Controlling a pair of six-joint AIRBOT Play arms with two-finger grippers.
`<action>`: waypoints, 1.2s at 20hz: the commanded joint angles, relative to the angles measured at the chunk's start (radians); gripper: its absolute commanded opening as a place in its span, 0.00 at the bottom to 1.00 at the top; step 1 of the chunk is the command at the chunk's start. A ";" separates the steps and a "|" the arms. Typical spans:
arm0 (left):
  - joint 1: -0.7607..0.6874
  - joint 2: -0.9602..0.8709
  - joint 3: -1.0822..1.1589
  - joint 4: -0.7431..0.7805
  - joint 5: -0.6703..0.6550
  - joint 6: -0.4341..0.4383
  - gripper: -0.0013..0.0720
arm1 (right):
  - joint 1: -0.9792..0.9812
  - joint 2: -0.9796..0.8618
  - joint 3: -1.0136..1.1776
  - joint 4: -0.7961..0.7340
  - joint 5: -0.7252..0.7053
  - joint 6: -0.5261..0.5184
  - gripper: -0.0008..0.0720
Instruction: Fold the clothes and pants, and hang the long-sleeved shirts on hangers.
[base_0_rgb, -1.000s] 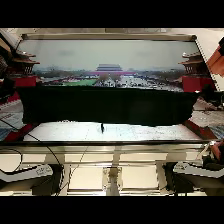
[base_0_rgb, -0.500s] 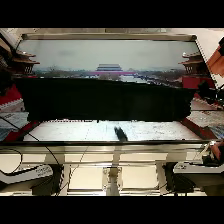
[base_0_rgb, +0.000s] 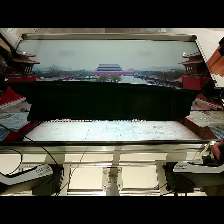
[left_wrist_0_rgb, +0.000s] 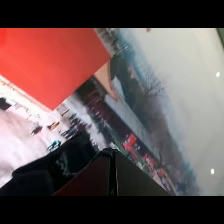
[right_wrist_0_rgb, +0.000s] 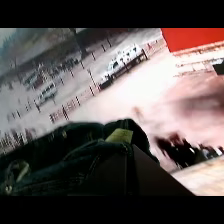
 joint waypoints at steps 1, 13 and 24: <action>0.006 0.091 0.002 0.111 -0.060 -0.003 0.04 | -0.013 0.001 0.039 -0.009 0.193 -0.166 0.03; 0.097 0.256 0.001 0.588 -0.397 -0.217 0.04 | -0.123 0.002 0.072 -0.006 0.475 -0.255 0.03; -0.089 -0.031 0.002 0.581 -0.157 -0.263 0.05 | -0.002 -0.010 0.069 -0.029 0.058 0.052 0.03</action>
